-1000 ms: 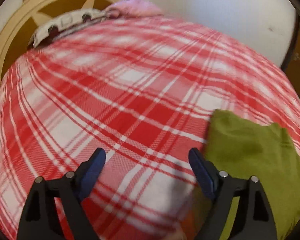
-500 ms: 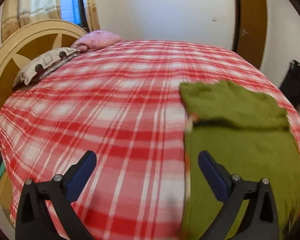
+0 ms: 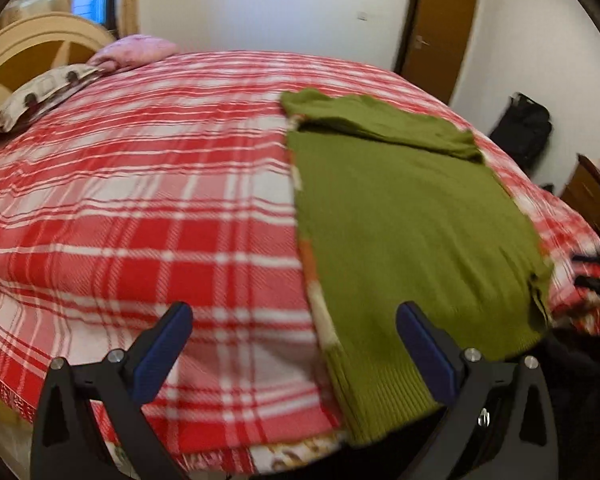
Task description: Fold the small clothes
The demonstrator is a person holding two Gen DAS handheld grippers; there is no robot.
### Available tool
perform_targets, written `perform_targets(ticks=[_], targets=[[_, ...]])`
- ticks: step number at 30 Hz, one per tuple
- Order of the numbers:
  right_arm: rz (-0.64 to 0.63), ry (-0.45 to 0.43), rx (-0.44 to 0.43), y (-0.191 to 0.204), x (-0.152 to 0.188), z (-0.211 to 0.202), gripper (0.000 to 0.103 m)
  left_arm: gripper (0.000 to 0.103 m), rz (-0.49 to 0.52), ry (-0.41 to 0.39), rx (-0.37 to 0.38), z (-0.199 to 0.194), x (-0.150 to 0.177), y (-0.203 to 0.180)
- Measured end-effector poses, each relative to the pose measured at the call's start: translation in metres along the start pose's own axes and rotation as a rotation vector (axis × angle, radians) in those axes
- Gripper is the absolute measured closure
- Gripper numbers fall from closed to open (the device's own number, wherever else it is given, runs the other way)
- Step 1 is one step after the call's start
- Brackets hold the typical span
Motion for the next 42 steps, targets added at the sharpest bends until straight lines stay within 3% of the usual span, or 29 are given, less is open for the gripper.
perform_targets(ticks=[4, 8, 10, 11, 13, 14, 16, 18, 19, 21, 24, 29, 33, 39, 42], targets=[[-0.232, 0.131, 0.013, 0.001, 0.006, 0.038, 0.032, 0.0, -0.008, 0.038, 0.053, 0.005, 0.017, -0.011], [-0.282, 0.222, -0.016, -0.004, 0.022, 0.065, 0.032, 0.0, -0.009, 0.087, 0.082, 0.019, 0.034, -0.022], [-0.313, 0.212, -0.019, -0.002, 0.028, 0.067, 0.034, 0.0, -0.003, 0.112, 0.096, 0.024, 0.041, -0.027], [-0.33, 0.202, -0.022, 0.0, 0.029, 0.065, 0.04, 0.0, 0.002, 0.116, 0.108, 0.027, 0.044, -0.032], [-0.329, 0.206, -0.046, 0.006, 0.034, 0.058, 0.069, 0.001, 0.02, 0.116, 0.121, 0.03, 0.049, -0.04], [-0.335, 0.209, -0.041, 0.007, 0.036, 0.055, 0.075, 0.004, 0.031, 0.118, 0.122, 0.032, 0.051, -0.043], [-0.342, 0.206, -0.019, 0.006, 0.042, 0.048, 0.088, 0.014, 0.024, 0.142, 0.148, 0.037, 0.056, -0.048], [-0.311, 0.198, -0.019, 0.001, 0.045, 0.043, 0.096, 0.034, -0.007, 0.166, 0.19, 0.041, 0.058, -0.052], [-0.28, 0.185, -0.019, -0.003, 0.047, 0.038, 0.096, 0.042, -0.031, 0.179, 0.211, 0.042, 0.059, -0.053], [-0.239, 0.157, -0.016, -0.008, 0.042, 0.03, 0.097, 0.07, -0.06, 0.2, 0.239, 0.042, 0.061, -0.055], [-0.137, 0.082, -0.019, -0.017, 0.033, 0.01, 0.097, 0.09, -0.044, 0.196, 0.25, 0.036, 0.062, -0.06], [0.06, -0.062, -0.055, -0.04, 0.006, -0.022, 0.097, 0.092, -0.038, 0.18, 0.26, 0.024, 0.05, -0.066], [0.177, -0.13, -0.049, -0.069, -0.026, -0.023, 0.097, 0.093, -0.099, 0.144, 0.297, 0.015, 0.014, -0.068], [0.351, -0.127, 0.006, -0.116, -0.063, 0.019, 0.097, 0.091, -0.123, 0.127, 0.224, 0.045, -0.056, -0.052], [0.415, -0.106, 0.044, -0.134, -0.062, 0.046, 0.097, 0.086, -0.127, 0.172, 0.157, 0.079, -0.08, -0.035]])
Point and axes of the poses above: each gripper's, at about its wrist camera, not at the fingertips, and z roughly the way its jaws point, y to its left, x to its underside, the point moved 9 cm from there along z, roughly the way its jaws point, and after that the axes turned 6 degrees about -y, right-handed, at the moved point
